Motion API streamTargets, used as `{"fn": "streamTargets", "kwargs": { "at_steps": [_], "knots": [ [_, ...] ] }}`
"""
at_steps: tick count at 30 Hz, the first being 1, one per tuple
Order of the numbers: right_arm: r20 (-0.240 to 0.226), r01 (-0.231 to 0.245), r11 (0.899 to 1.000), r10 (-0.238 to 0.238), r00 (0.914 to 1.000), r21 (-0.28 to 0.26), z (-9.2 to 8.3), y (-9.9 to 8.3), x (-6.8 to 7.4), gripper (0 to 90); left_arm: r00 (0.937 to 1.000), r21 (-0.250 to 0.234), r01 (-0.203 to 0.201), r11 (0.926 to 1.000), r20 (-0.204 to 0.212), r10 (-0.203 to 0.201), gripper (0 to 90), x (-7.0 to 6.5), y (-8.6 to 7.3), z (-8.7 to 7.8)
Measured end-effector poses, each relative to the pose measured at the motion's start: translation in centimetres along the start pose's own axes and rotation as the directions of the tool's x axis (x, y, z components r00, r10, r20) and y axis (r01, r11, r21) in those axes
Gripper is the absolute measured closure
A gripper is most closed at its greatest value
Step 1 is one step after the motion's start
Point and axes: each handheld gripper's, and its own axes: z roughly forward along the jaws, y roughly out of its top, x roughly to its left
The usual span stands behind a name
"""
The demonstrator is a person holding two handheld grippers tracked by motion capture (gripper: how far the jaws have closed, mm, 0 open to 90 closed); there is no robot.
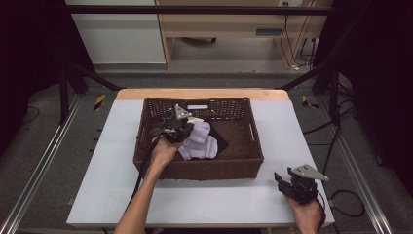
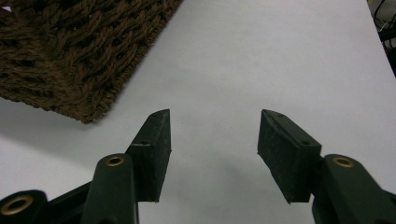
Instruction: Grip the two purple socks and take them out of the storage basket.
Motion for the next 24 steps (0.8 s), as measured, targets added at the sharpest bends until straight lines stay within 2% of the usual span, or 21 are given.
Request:
{"fn": "streamTargets", "kwargs": {
  "at_steps": [4,7,10,13,18,21,22,24],
  "knots": [
    [0.001,0.0,1.0,0.0,1.0,0.0,0.0,0.0,0.0,44.6,0.9999,-0.074,0.012,0.9972,0.012,-0.011,86.2,0.2,0.0,-0.8],
    [-0.001,-0.002,1.0,0.002,1.0,0.0,0.0,0.0,0.0,44.7,0.9997,-0.117,0.001,0.9931,0.023,0.002,86.3,0.1,0.0,-1.2],
    [0.0,-0.002,1.0,0.002,1.0,0.001,0.1,0.0,0.0,44.7,0.9987,-0.163,0.036,0.986,0.04,-0.03,86.4,0.5,0.2,-1.8],
    [-0.003,-0.006,1.0,0.006,1.0,0.003,0.1,0.0,0.0,44.9,0.9981,-0.191,0.052,0.9801,0.043,-0.045,86.5,0.8,0.3,-2.2],
    [-0.002,-0.004,1.0,0.004,1.0,0.001,0.1,0.0,-0.1,45.3,0.9967,-0.248,0.075,0.9658,0.05,-0.064,86.8,1.1,0.6,-3.3],
    [0.0,-0.003,1.0,0.003,1.0,-0.001,0.1,0.0,-0.1,45.3,0.9966,-0.29,0.077,0.954,0.051,-0.065,86.8,1.0,0.9,-4.3],
    [-0.001,-0.003,1.0,0.003,1.0,-0.001,0.1,0.0,-0.1,45.3,0.9962,-0.31,0.081,0.9471,0.056,-0.067,86.8,1.0,1.0,-4.9],
    [0.0,-0.008,1.0,0.008,1.0,0.0,0.0,0.0,-0.2,45.4,0.996,-0.325,0.081,0.9423,0.063,-0.064,86.8,0.9,1.1,-5.7]
  ]
}}
